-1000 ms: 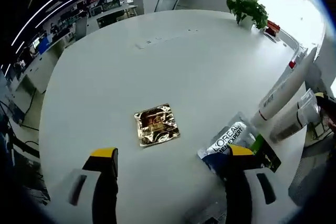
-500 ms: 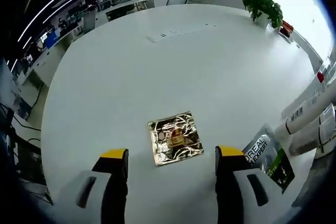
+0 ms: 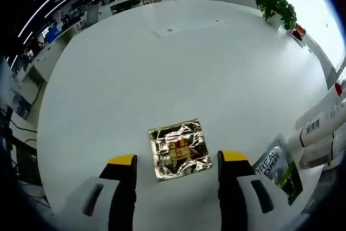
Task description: Arrange the skincare products in the storage area until every visible bottle or jar stands upright without overlapping.
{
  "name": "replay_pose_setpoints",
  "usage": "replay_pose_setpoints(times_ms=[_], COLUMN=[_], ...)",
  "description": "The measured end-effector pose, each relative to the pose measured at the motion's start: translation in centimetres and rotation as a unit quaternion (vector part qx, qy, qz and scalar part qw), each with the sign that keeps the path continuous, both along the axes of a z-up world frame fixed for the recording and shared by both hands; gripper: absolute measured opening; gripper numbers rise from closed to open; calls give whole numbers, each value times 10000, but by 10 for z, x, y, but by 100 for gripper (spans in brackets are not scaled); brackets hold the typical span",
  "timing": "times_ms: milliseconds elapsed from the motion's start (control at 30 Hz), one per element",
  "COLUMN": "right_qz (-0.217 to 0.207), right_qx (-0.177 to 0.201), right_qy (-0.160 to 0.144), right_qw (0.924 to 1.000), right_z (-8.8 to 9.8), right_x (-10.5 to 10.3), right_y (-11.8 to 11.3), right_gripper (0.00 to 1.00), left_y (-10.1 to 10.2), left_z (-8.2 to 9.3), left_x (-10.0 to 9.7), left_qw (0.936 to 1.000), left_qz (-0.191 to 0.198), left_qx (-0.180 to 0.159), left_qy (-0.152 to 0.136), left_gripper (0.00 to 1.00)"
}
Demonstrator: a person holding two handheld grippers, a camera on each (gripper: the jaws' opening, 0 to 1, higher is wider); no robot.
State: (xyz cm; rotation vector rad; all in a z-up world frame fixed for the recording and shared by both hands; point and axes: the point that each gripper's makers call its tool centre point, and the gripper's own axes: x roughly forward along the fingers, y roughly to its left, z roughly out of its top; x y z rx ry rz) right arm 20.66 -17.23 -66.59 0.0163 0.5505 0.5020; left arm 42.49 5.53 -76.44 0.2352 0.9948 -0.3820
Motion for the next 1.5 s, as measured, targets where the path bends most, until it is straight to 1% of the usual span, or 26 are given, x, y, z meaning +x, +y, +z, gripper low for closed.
replay_pose_setpoints(times_ms=[100,167,200,333,500,633,700,767,867,1033,1067,1100,1167,1300,1467,1500], right_qz=[-10,-15,-17,-20,-25,-26,-20,-14,-13,3,13,23,37,62,88,95], right_qx=[-3,3,-3,-4,6,10,10,15,23,36,25,22,13,24,92,82], right_qy=[-1,7,9,10,10,-1,-19,-29,-49,-101,-111,-119,-138,-187,-257,-269], right_qw=[10000,10000,10000,10000,10000,10000,10000,10000,10000,9999,9999,9999,9999,9998,9996,9996], right_z=[0,-1,-1,0,0,0,1,1,3,4,4,5,5,7,11,12], right_x=[0,0,1,0,0,1,1,1,1,1,1,1,1,1,1,1], right_y=[-1,-1,-1,-1,-1,-1,-1,0,0,1,1,1,1,2,5,5], right_gripper=[96,96,96,96,96,96,96,96,96,96,96,96,95,95,92,91], left_y=[-1,-2,-2,-1,1,3,4,5,3,7,7,5,7,5,4,4], left_z=[2,3,4,3,1,4,7,11,16,21,23,27,31,41,51,56], left_x=[-2,-5,-6,-3,0,2,-2,-10,-10,-17,-20,-21,-27,-38,-46,-54], left_qw=[10000,10000,10000,9999,9999,9998,9997,9996,9993,9987,9984,9972,9968,9955,9937,9933], left_qz=[-13,1,-1,-53,-41,-27,-45,-22,0,48,61,50,142,141,99,79], left_qx=[18,7,2,11,-28,-59,-79,-98,-196,-302,-344,-456,-540,-632,-735,-727], left_qy=[-21,-41,-65,-94,-96,-167,-232,-253,-325,-406,-445,-595,-572,-698,-845,-890], left_gripper=[57,55,52,38,36,33,33,33,32,32,32,32,32,32,32,32])
